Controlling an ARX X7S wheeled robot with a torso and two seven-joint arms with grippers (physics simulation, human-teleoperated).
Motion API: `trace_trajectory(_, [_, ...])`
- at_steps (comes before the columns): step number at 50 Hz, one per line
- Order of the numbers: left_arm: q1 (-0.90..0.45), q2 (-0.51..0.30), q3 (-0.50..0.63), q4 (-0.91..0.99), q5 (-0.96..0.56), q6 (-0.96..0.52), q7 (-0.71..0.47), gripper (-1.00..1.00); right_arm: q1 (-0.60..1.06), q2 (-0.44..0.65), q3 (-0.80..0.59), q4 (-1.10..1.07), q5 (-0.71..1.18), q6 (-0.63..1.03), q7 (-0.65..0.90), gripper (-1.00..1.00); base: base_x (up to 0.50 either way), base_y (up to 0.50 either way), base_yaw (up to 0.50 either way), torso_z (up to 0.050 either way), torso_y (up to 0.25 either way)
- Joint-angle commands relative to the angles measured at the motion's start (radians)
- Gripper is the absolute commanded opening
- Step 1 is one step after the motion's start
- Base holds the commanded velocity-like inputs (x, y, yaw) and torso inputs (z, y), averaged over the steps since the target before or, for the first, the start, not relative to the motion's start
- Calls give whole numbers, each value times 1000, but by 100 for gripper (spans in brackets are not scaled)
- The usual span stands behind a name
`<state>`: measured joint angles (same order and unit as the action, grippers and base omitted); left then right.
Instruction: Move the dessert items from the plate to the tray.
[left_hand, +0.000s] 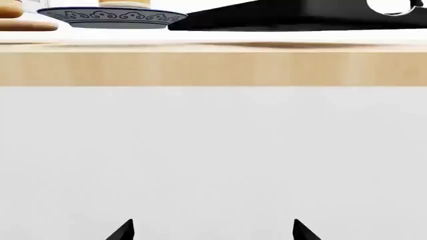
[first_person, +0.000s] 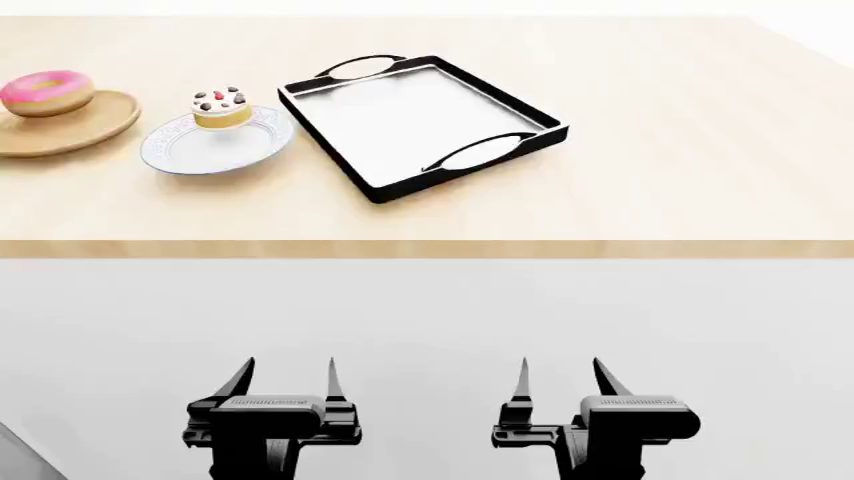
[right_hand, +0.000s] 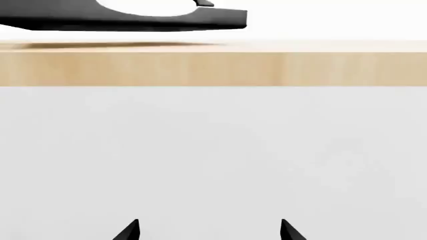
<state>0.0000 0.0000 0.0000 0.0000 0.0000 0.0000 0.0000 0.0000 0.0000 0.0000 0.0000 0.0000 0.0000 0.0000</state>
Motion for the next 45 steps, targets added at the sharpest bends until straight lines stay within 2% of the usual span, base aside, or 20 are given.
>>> trace_trajectory(1, [2, -15, 19, 9, -17, -5, -18, 100, -3, 17, -19, -14, 14, 3, 18, 100, 0, 0, 0, 0, 0])
trace_trajectory(11, [-6, -43, 58, 52, -53, -43, -58, 100, 1, 55, -46, -57, 26, 14, 52, 100, 0, 0, 0, 4, 0])
trace_trajectory(45, [11, -102, 116, 217, -86, -165, -126, 100, 2, 117, -87, -190, 30, 92, 120, 100, 0, 0, 0, 50, 0])
